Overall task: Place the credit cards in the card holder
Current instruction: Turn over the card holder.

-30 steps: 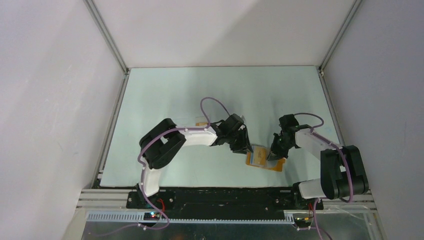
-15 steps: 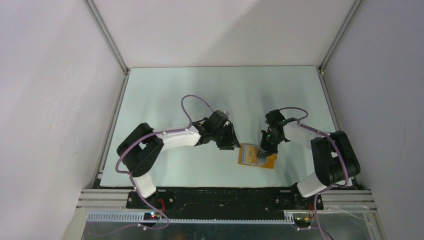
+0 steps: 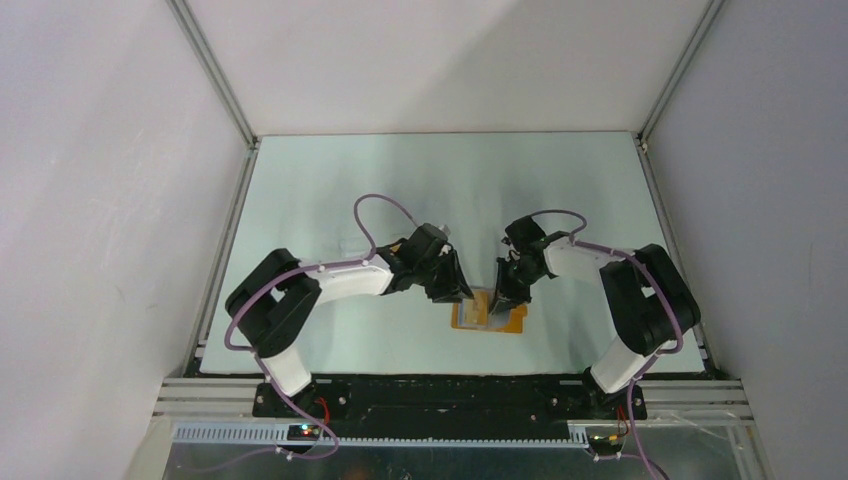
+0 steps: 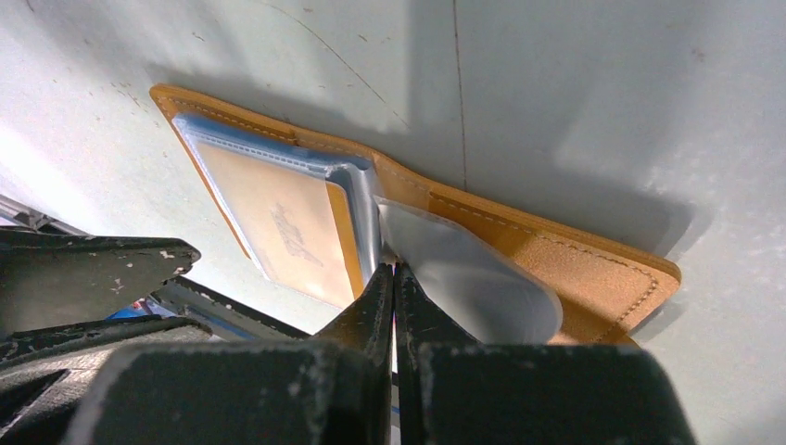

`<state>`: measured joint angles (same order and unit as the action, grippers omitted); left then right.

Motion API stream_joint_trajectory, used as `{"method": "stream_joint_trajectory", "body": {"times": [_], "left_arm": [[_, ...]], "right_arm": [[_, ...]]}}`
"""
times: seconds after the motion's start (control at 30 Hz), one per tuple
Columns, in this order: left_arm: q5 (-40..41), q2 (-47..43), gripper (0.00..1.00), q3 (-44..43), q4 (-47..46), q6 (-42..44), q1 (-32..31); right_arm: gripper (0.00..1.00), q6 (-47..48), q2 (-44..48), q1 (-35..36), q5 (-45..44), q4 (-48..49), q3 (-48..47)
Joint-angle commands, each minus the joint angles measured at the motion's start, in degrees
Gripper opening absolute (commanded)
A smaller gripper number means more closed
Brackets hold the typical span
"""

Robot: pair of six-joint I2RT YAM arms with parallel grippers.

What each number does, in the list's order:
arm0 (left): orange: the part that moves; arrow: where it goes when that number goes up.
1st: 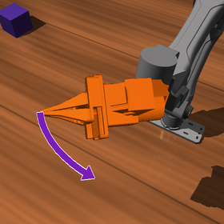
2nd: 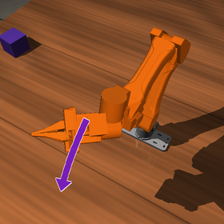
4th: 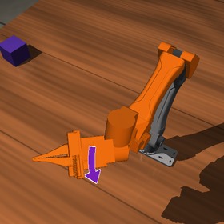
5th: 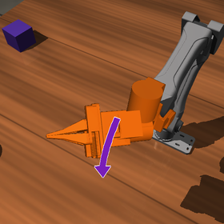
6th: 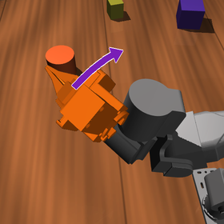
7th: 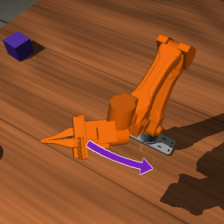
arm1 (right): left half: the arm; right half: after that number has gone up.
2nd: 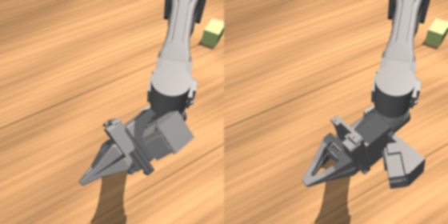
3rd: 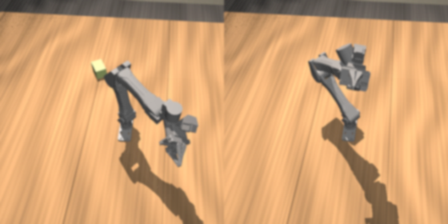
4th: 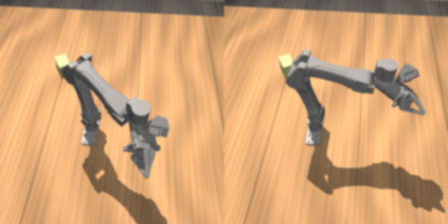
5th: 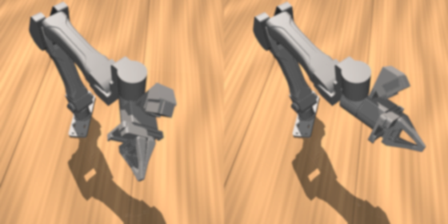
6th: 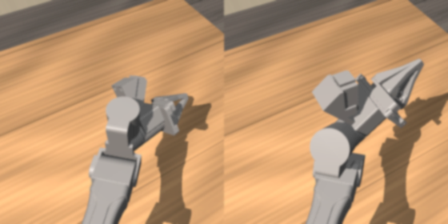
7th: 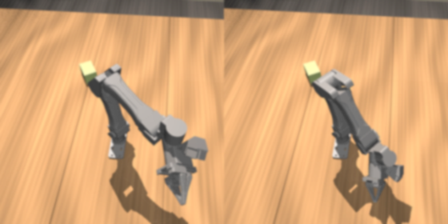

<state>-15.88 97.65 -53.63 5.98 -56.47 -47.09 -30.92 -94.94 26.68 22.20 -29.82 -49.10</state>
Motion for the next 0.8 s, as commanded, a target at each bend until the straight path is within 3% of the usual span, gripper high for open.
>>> {"method": "stream_joint_trajectory", "body": {"times": [0.0,0.77], "left_arm": [[-0.63,1.54,0.41,-0.74,-2.95,1.14,0.19],[7.28,5.93,0.44,-3.9,4.82,4.98,0.13]], "right_arm": [[0.0,-0.46,-2.48,0.97,-1.25,3.63,0.12],[0.0,0.5,-4.11,1.33,0.03,3.62,0.07]]}}
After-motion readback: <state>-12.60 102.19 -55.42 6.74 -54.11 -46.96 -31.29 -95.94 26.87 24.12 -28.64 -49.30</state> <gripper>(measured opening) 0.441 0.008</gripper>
